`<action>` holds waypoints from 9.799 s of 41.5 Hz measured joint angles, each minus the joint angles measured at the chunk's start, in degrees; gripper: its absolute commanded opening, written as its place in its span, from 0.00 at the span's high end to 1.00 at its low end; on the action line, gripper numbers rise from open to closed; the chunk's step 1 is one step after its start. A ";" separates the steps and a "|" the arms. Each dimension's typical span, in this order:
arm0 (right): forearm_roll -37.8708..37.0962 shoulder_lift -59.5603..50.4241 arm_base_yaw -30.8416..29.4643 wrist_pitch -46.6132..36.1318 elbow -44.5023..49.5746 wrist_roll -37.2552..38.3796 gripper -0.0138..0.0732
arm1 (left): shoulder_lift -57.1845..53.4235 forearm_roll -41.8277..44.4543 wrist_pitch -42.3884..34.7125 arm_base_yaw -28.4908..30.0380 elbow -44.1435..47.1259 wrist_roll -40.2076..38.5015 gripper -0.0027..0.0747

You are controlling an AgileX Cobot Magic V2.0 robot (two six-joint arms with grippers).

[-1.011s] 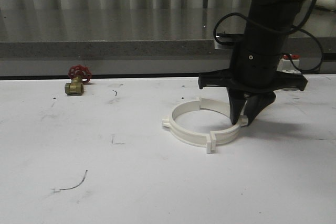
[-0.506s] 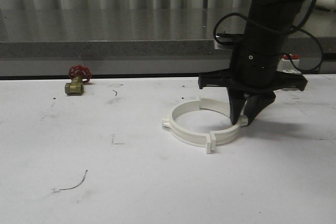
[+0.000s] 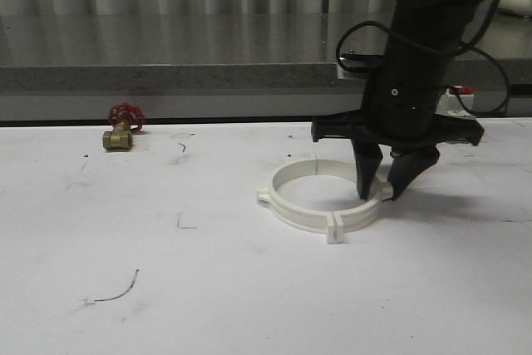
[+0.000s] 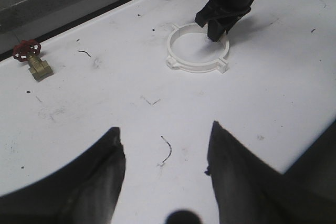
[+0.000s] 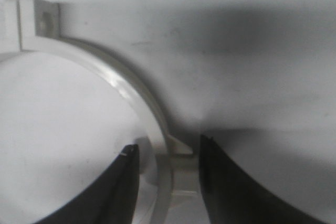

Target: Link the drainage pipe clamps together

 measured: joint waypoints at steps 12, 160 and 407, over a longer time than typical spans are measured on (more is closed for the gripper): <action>-0.12 -0.41 0.00 0.63 -0.38 0.00 0.46 | 0.00 0.00 0.00 0.00 0.00 0.00 0.51; 6.98 -89.75 -1.96 -1.14 46.45 -24.54 0.98 | -17.60 -3.13 -15.46 30.35 20.11 0.00 0.99; 1.41 -115.32 -20.62 -38.00 80.12 -20.52 0.98 | -28.56 -3.25 -38.78 37.02 37.11 -1.50 0.99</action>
